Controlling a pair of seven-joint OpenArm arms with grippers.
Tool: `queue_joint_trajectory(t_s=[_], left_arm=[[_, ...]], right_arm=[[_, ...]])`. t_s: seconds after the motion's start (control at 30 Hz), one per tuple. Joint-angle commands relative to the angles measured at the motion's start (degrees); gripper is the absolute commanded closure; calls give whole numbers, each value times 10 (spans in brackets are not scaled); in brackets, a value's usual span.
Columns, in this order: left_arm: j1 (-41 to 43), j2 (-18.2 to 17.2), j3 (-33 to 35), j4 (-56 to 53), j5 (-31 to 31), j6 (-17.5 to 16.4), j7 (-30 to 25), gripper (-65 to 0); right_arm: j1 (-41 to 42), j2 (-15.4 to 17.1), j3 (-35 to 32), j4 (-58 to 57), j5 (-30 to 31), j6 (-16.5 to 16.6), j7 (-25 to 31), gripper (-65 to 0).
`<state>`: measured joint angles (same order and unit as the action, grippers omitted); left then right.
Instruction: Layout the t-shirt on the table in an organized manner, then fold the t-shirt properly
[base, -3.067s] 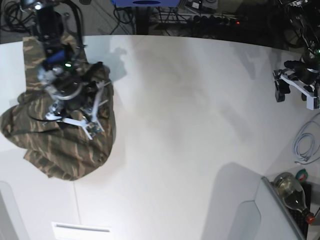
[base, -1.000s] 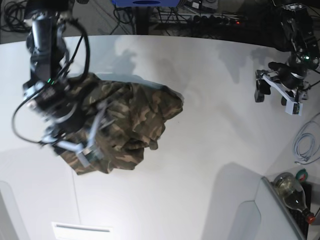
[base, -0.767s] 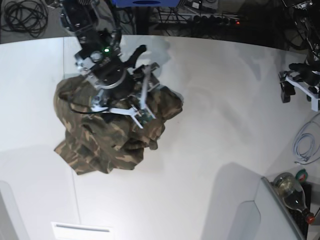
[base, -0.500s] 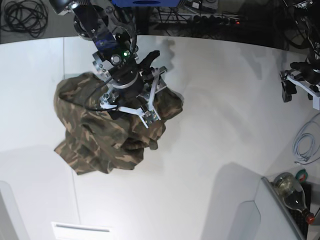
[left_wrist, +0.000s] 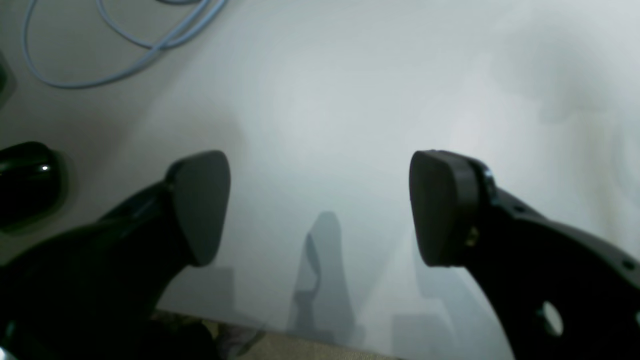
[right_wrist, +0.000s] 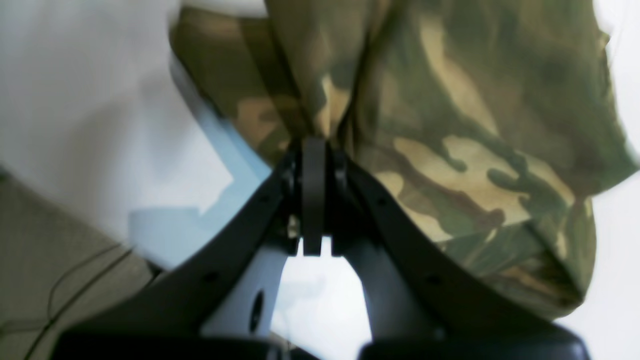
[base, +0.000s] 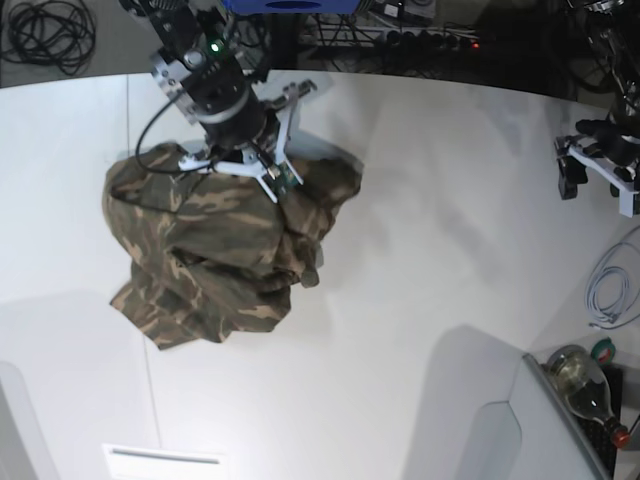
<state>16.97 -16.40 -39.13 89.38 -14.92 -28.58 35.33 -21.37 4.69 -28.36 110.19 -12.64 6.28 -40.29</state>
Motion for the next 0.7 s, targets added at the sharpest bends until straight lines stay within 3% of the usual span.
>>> queue_joint_trajectory(t_s=[0.0,0.17,0.33,0.43,0.67], left_arm=[[0,-8,21,9,-5,-7,-12,-533],[-5,-3,150,14,-7,-5,-12,-533],[-42,32,287,31,-9,-4,-9,-533],[-66,62,329,31,-10,-5,-7,-533],[-94,127,387,23,-10,-7,41,-533]], right_arm=[[-14,-2,1,15,5,18,14,0],[-67,9,51,26,5,71,16,0],[-89,9,85,26,5,88,16,0],[-100,12,99,26,3,89,16,0],[-116,65,106,26,2,86,10,0]])
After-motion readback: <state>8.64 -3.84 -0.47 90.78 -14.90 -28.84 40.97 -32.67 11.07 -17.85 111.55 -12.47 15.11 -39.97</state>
